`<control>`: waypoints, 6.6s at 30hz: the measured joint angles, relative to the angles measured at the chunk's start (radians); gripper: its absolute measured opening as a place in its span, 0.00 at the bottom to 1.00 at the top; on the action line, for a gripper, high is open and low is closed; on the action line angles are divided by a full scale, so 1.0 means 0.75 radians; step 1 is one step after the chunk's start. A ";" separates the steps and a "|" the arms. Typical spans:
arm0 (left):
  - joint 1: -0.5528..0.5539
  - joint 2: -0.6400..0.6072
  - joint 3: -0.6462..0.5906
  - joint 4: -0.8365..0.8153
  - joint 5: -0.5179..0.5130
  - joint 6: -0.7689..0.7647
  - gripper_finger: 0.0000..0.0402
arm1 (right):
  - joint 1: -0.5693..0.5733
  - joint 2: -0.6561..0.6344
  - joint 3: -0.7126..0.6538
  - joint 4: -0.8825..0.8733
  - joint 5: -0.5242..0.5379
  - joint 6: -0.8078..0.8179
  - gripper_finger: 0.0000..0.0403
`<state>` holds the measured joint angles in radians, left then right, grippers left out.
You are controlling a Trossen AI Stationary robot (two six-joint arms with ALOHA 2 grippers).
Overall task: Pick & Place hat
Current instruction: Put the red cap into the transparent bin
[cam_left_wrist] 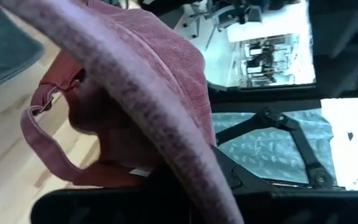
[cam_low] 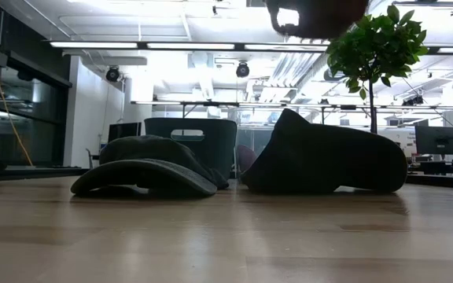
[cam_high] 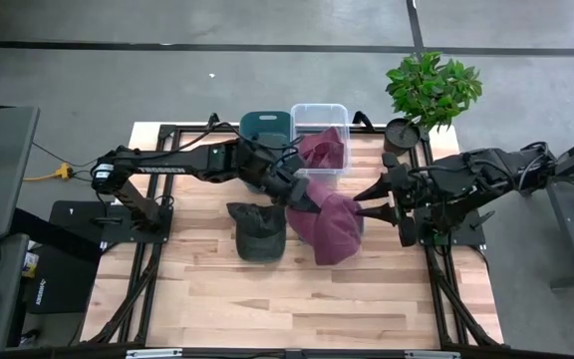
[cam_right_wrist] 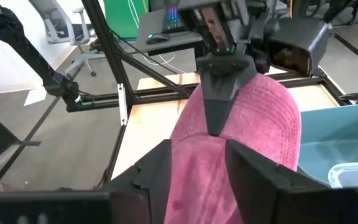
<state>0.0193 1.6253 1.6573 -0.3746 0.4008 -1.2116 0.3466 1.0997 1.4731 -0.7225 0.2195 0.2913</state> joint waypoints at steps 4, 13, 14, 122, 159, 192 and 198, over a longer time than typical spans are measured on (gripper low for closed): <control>0.000 0.000 -0.001 -0.004 0.011 0.019 0.00 | 0.000 -0.003 0.000 -0.037 -0.003 0.022 0.40; 0.001 0.000 -0.001 0.005 -0.014 0.008 0.00 | 0.057 0.047 0.000 -0.139 -0.092 0.037 0.39; 0.002 0.000 -0.001 0.006 -0.025 0.006 0.00 | 0.076 0.059 0.000 -0.159 -0.096 0.020 0.38; 0.410 -0.002 0.001 0.256 0.214 -0.396 0.00 | 0.037 0.274 -0.112 0.205 1.212 -2.145 0.69; 0.357 -0.002 0.001 0.257 0.277 -0.420 0.00 | 0.094 0.272 -0.111 0.296 0.883 -2.274 0.69; 0.358 -0.002 0.001 0.257 0.262 -0.336 0.00 | 0.179 0.273 -0.111 0.459 1.099 -1.819 0.01; 0.358 -0.002 0.001 0.256 0.262 -0.262 0.07 | 0.176 0.273 -0.111 0.443 1.142 -1.725 0.01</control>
<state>0.2878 1.6241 1.6577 -0.1825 0.5972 -1.4083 0.4786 1.3045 1.3895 -0.3903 1.0762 -1.0021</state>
